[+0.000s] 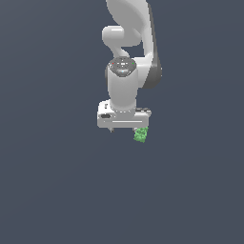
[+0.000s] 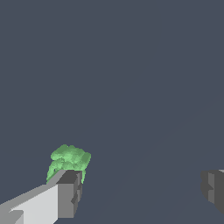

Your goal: Pick up the object and move it to a goal position.

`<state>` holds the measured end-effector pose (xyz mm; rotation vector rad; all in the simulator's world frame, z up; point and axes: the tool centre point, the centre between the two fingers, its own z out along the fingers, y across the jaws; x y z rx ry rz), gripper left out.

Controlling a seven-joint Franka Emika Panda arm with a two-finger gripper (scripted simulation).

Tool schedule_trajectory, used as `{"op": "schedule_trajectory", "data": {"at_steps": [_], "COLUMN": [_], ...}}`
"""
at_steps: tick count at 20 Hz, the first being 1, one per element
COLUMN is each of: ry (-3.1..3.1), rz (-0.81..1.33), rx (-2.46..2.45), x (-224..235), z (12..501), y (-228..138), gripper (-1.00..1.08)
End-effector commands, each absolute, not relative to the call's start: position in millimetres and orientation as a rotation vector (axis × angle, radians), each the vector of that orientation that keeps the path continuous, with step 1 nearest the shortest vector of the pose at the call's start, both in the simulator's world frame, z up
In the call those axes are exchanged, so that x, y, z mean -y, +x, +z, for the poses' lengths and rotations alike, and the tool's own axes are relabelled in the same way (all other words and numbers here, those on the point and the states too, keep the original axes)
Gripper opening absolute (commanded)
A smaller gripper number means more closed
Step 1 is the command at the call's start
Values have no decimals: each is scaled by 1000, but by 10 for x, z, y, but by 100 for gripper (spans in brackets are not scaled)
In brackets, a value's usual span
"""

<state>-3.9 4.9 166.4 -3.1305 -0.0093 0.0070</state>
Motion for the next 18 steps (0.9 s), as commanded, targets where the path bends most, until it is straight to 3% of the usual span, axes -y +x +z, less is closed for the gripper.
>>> {"op": "schedule_trajectory", "data": {"at_steps": [1,18], "ry": [-3131,-3135], "rz": [7,38], "rx": [9,-4], "x": [-49,147], "z": [1664,1569], "y": [-39,-85], "gripper": [100,100]}}
